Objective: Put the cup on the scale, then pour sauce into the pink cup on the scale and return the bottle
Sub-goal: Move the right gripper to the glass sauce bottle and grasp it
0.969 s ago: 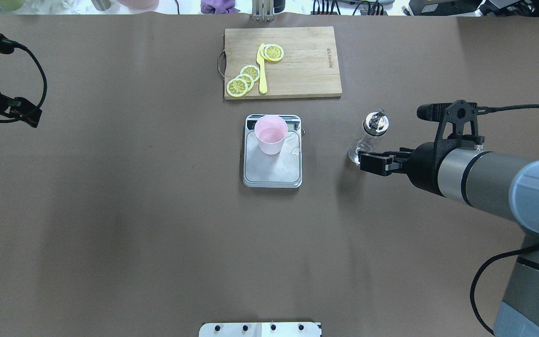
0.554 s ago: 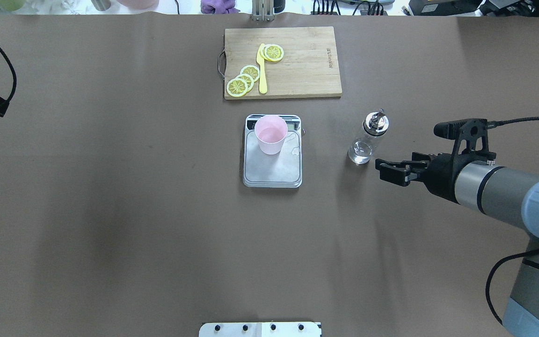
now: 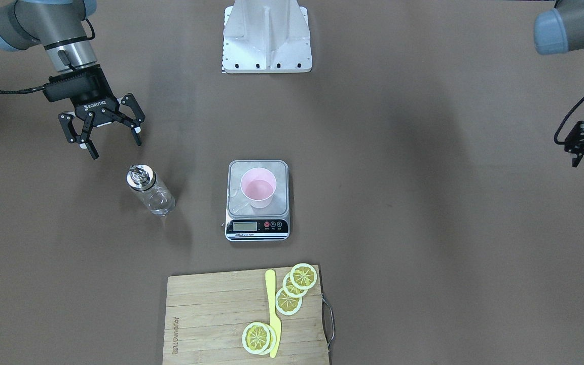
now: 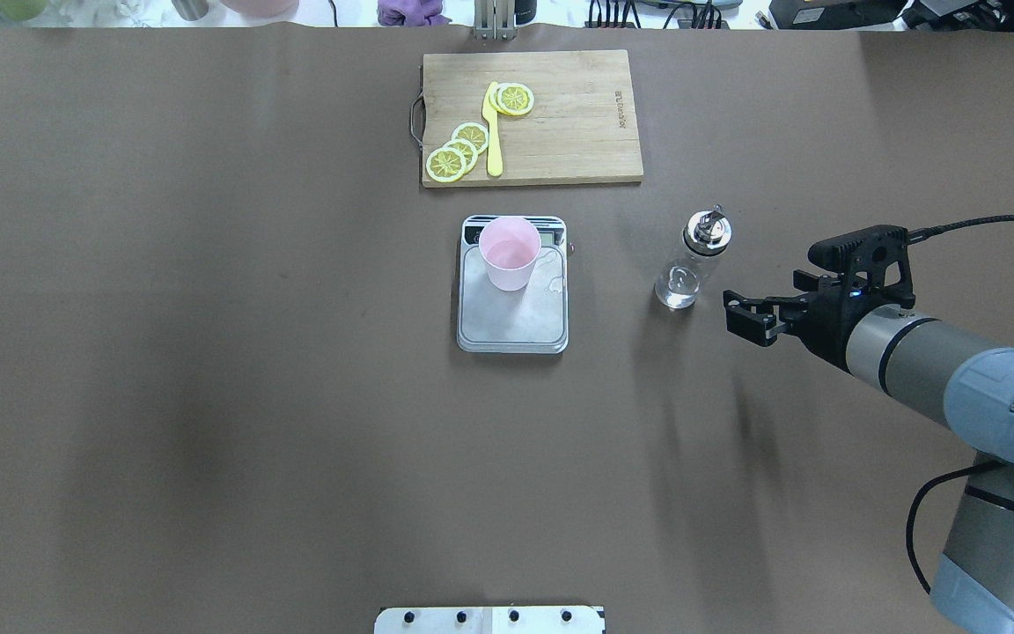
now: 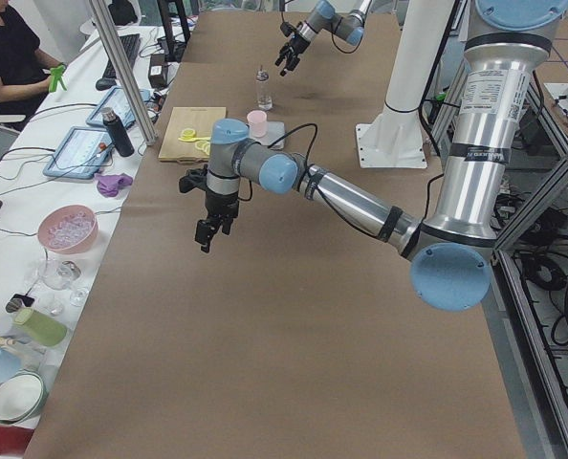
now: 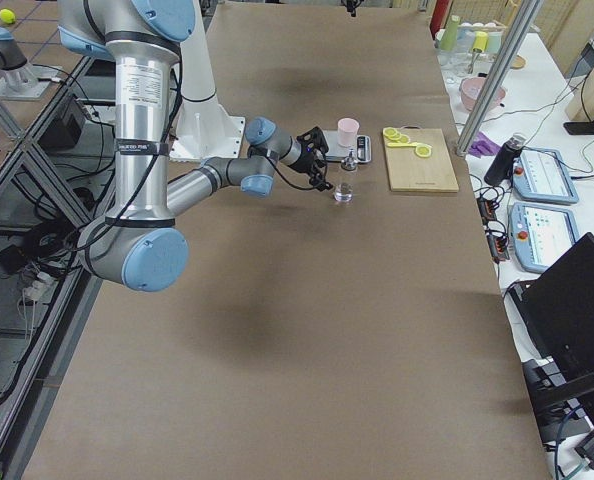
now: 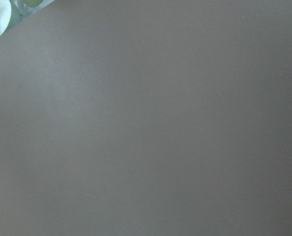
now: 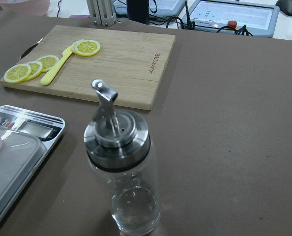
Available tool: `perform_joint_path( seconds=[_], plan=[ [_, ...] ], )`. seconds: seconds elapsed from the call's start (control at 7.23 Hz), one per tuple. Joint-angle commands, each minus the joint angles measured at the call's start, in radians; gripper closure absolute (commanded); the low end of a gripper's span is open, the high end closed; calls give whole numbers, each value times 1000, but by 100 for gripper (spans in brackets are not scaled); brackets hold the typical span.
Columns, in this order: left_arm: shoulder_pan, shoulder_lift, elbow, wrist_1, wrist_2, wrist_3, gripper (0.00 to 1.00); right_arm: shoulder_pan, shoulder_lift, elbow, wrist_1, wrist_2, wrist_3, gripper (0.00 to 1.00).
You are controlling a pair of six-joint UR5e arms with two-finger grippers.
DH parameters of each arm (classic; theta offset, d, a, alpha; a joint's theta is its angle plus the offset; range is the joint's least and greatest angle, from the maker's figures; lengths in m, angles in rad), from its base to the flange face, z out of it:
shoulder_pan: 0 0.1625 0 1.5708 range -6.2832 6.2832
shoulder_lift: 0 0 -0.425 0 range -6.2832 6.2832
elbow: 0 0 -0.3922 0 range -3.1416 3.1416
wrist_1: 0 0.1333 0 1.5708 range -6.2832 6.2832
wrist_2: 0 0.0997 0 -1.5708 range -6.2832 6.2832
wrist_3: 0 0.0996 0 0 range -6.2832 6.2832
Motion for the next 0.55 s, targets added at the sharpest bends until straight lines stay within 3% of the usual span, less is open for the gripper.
perform_joint_path(
  seconds=[0.0, 0.14, 0.42],
  plan=[
    [-20, 3, 11, 0, -1, 28, 1, -10, 23, -163, 233, -47, -12, 0],
    [-22, 3, 13, 0, -1, 27, 1, -13, 38, -245, 350, -56, -12, 0],
    [-22, 3, 17, 1, -2, 27, 1, -43, 67, -253, 356, -91, -12, 0]
  ],
)
